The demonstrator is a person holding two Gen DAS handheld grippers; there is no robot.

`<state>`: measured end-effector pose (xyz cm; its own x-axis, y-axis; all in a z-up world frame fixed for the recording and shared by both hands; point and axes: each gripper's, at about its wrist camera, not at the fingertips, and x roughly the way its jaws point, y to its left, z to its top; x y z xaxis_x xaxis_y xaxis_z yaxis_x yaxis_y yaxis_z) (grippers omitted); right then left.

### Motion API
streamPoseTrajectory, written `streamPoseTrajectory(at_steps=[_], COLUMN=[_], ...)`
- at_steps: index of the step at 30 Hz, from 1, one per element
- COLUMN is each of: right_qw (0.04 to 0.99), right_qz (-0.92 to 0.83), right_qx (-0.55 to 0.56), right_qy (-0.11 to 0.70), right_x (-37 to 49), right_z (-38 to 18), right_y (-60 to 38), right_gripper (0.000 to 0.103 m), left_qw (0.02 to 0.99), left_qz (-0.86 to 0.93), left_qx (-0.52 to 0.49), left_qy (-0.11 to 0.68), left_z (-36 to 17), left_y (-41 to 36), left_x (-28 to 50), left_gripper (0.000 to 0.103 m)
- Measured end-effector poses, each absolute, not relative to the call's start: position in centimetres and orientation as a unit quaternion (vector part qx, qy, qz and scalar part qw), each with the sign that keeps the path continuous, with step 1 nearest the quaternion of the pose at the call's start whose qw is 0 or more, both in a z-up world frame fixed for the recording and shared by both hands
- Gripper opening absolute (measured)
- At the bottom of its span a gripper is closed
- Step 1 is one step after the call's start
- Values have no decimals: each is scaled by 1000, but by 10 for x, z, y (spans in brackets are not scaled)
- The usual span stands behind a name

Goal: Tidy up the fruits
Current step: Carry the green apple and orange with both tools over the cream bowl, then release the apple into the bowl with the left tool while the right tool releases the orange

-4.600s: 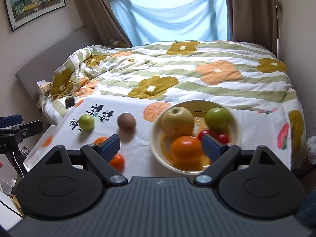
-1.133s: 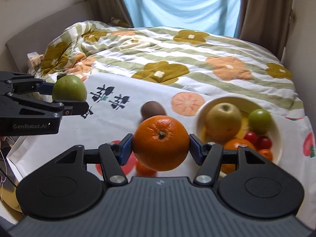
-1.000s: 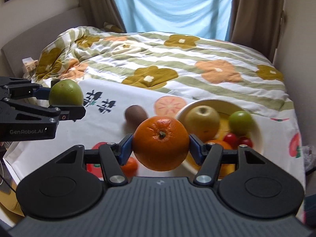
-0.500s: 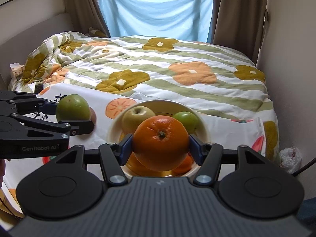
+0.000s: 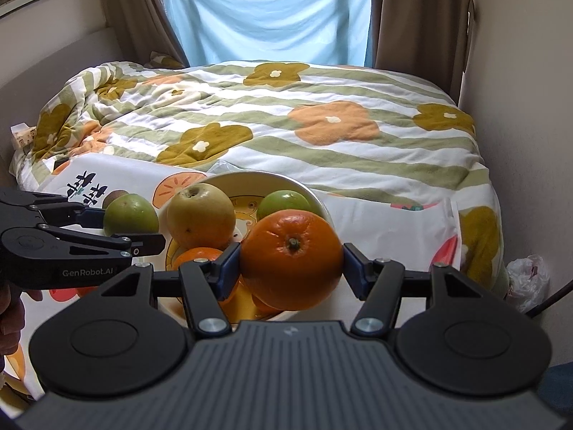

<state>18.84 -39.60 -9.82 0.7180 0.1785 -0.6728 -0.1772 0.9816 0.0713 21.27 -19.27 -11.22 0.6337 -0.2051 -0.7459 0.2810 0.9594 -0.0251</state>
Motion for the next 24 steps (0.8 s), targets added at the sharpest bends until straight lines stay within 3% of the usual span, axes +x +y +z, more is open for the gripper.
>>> streamPoseTrajectory(at_steps=[3, 7, 24], right_qw=[925, 925, 916], right_qz=[100, 102, 130], right_qx=[8, 14, 27], right_qy=[366, 366, 378], right_x=[189, 190, 230], right_z=[-101, -102, -105], right_y=[-398, -397, -372], right_gripper=[75, 75, 75], left_qw=[903, 913, 926], left_qz=[-135, -135, -98], left_qx=[27, 16, 37], left_qy=[408, 386, 363], left_z=[-114, -105, -83], left_y=[-190, -189, -165], left_x=[213, 211, 181], left_gripper=[58, 88, 94])
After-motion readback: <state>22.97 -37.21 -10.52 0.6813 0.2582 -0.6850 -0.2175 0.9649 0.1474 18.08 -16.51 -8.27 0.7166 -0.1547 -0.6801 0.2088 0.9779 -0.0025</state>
